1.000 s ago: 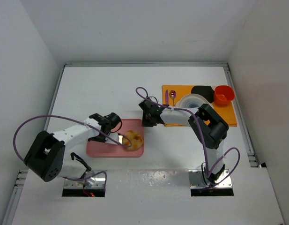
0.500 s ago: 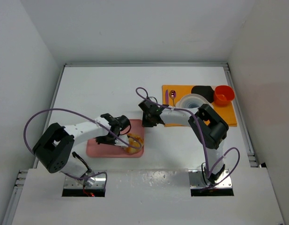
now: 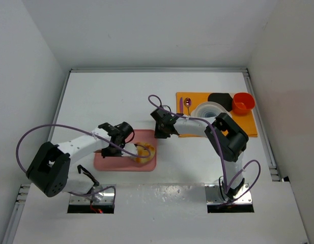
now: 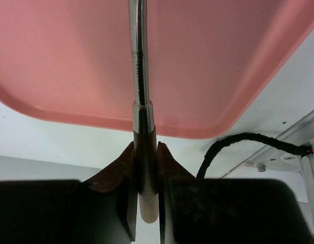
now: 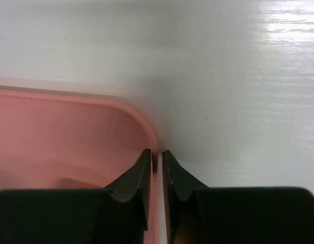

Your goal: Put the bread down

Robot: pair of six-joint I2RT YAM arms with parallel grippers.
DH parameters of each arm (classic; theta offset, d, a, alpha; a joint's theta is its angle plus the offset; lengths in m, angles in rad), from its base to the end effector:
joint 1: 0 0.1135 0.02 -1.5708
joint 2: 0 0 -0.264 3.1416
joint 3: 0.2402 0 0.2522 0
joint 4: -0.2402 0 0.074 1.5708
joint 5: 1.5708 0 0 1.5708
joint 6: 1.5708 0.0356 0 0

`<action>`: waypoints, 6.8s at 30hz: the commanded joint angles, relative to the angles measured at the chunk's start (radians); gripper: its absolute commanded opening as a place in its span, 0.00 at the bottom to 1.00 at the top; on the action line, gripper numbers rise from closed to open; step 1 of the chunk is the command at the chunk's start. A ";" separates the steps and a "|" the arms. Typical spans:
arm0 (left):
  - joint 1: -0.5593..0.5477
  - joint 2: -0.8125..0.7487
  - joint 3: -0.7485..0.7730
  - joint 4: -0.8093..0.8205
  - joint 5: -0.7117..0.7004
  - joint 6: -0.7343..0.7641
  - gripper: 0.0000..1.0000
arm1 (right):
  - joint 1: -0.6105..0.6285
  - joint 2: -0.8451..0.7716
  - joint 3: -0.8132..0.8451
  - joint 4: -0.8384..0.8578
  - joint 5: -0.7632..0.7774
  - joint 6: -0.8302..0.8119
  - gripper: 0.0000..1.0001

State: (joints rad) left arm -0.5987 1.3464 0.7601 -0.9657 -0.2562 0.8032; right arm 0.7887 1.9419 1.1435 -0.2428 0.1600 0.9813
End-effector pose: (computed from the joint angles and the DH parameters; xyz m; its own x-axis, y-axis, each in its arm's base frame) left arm 0.1707 -0.1056 0.1769 -0.1840 0.9682 0.1693 0.9702 0.1513 0.1895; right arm 0.2752 0.2690 0.1318 -0.8731 0.2854 -0.3951 0.1477 0.9275 0.3435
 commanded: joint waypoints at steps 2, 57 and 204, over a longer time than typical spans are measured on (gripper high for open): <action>0.017 -0.062 -0.022 0.012 0.055 0.016 0.00 | 0.007 -0.049 0.028 -0.004 0.015 -0.006 0.19; -0.285 1.201 1.711 -0.007 -0.092 -0.366 0.00 | -0.896 -0.882 -0.524 -0.224 -0.011 -0.288 0.49; 0.589 0.675 0.648 0.150 -0.196 -0.387 0.00 | -0.925 -0.865 -0.574 -0.205 -0.224 -0.336 0.44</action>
State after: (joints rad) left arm -0.0250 2.0499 1.4101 -0.7910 -0.5388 0.4767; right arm -0.1337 1.0805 0.5770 -0.4641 -0.0341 0.6540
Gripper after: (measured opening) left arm 0.198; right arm 0.446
